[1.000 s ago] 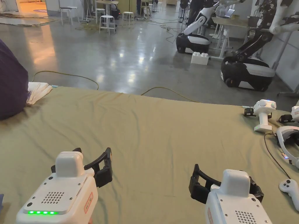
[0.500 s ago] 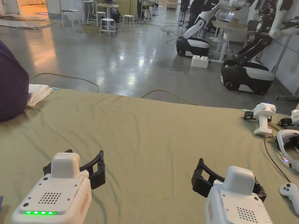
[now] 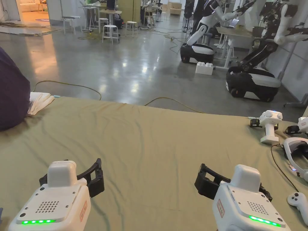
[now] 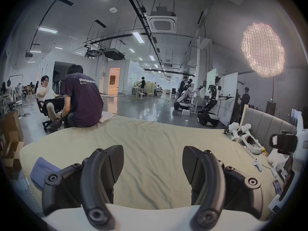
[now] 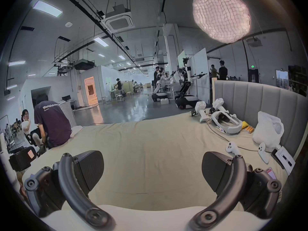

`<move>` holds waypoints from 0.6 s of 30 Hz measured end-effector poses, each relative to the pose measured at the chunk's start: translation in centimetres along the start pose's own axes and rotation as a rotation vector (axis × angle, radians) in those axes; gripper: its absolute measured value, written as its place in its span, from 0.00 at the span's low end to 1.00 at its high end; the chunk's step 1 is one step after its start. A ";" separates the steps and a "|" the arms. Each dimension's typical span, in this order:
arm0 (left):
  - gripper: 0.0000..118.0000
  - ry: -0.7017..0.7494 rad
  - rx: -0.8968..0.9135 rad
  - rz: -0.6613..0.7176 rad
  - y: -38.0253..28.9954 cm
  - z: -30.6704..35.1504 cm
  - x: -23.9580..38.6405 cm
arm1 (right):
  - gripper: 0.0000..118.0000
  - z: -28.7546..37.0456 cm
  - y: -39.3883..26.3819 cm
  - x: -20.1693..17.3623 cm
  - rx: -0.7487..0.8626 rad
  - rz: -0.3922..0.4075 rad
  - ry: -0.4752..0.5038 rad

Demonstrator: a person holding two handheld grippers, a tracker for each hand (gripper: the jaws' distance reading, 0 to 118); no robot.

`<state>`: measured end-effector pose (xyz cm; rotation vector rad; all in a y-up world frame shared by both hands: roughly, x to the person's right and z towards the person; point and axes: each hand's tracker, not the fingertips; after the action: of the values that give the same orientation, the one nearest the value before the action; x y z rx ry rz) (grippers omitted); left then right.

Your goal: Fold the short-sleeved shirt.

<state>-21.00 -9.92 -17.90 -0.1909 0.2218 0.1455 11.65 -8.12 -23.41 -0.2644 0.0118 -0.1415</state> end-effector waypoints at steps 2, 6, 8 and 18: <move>0.68 -0.009 0.009 0.003 0.2 -0.1 0.0 | 0.99 -0.2 0.0 -0.1 -0.012 -0.008 -0.016; 0.84 0.000 0.011 -0.013 0.6 -0.4 0.4 | 0.99 -0.5 0.4 0.0 -0.049 -0.034 -0.067; 0.85 0.035 0.028 -0.023 0.5 -0.4 0.6 | 0.99 -0.8 0.6 0.1 -0.071 -0.053 -0.086; 0.85 0.040 0.011 -0.078 0.2 -1.0 1.2 | 0.99 -1.1 1.2 0.3 -0.079 -0.010 -0.127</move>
<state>-20.07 -9.73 -19.18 -0.1914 0.2541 0.0628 12.03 -7.31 -24.83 -0.3520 -0.1100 -0.1347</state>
